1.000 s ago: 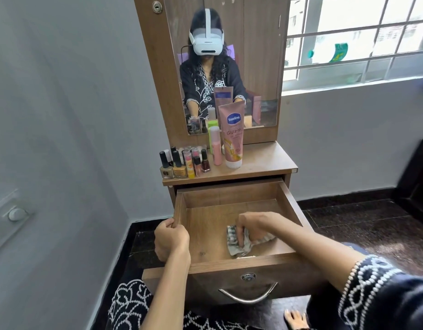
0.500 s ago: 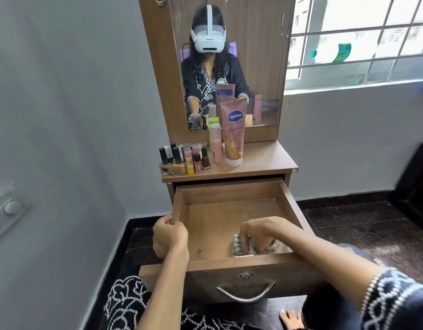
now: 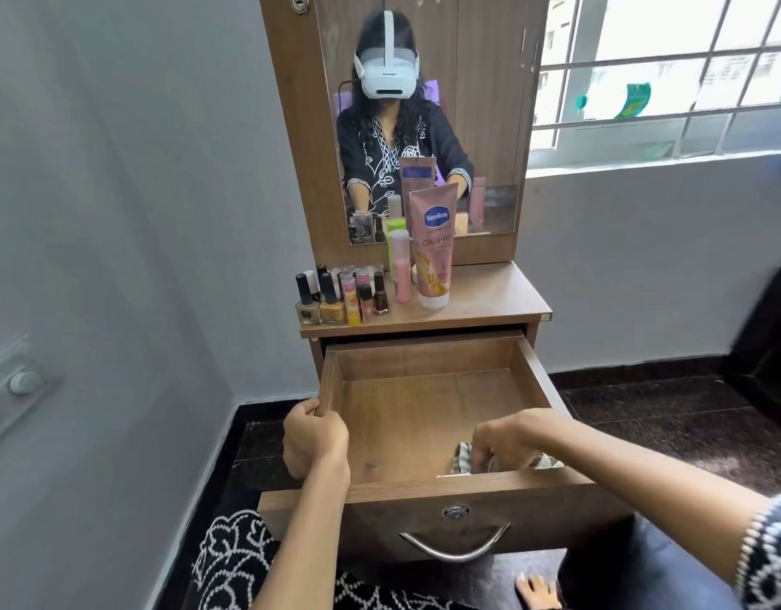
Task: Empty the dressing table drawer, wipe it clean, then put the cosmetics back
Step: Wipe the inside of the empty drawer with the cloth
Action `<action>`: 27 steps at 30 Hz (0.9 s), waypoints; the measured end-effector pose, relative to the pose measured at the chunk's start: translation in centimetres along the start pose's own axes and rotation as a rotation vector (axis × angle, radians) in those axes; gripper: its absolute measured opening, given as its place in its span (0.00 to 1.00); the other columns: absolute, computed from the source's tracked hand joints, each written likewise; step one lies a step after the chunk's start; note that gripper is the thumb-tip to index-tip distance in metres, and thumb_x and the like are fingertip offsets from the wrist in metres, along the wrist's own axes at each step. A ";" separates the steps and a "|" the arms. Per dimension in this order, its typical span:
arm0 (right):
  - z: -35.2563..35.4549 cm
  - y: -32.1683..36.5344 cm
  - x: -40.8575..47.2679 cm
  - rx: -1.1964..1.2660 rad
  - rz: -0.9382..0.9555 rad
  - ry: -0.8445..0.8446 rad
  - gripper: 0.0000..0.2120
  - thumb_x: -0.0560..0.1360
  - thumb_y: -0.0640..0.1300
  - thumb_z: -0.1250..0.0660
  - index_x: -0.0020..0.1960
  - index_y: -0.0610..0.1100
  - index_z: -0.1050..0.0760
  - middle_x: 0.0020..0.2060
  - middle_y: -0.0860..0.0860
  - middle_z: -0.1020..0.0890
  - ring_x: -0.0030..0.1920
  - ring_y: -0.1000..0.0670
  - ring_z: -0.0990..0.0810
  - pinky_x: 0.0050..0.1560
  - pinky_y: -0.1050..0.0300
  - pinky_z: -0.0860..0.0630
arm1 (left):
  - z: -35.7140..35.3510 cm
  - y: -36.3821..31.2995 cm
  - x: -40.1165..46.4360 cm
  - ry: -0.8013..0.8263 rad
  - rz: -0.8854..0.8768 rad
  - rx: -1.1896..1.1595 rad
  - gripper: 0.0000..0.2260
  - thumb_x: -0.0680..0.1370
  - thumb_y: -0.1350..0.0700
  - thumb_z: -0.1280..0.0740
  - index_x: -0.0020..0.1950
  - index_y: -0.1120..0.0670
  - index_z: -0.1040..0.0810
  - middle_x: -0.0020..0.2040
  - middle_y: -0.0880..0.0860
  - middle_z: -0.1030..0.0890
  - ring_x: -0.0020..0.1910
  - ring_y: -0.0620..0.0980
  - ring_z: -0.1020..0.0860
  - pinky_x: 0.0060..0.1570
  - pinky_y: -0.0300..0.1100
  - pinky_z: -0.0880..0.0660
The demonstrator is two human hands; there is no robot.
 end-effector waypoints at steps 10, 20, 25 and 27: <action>2.5 11.2 4.4 -0.104 0.194 -0.088 0.18 0.76 0.32 0.39 0.64 0.41 0.24 0.61 0.44 0.22 0.45 0.48 0.27 0.33 0.61 0.28 | 0.2 -0.1 -0.3 -0.002 0.005 0.000 0.14 0.78 0.62 0.39 0.61 0.51 0.23 0.57 0.51 0.19 0.54 0.55 0.22 0.48 0.45 0.28; 1.2 3.9 2.5 0.085 0.075 -0.157 0.20 0.73 0.33 0.37 0.63 0.47 0.23 0.60 0.46 0.20 0.58 0.45 0.22 0.56 0.54 0.25 | 0.2 -0.1 -0.2 -0.004 -0.001 -0.001 0.13 0.78 0.61 0.39 0.60 0.52 0.22 0.56 0.52 0.19 0.54 0.56 0.22 0.51 0.48 0.26; 4.5 1.6 4.2 0.070 -0.128 -0.383 0.20 0.74 0.35 0.33 0.65 0.40 0.28 0.63 0.45 0.26 0.61 0.43 0.24 0.58 0.54 0.27 | 0.3 0.2 -0.2 -0.006 0.004 -0.015 0.13 0.78 0.61 0.38 0.60 0.52 0.22 0.56 0.52 0.19 0.53 0.56 0.22 0.48 0.46 0.28; 6.4 0.8 4.9 0.062 -0.189 -0.498 0.17 0.76 0.34 0.37 0.64 0.38 0.29 0.64 0.43 0.27 0.63 0.42 0.26 0.60 0.50 0.27 | 0.3 0.1 -0.1 -0.006 0.001 -0.018 0.13 0.78 0.61 0.38 0.60 0.52 0.22 0.57 0.51 0.19 0.54 0.56 0.22 0.47 0.45 0.29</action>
Point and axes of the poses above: each hand's wrist, its own x-axis towards the middle knuckle, its own z-axis out of the back of the hand, y = z × x, the point moved 9 cm from there along x, towards the middle knuckle
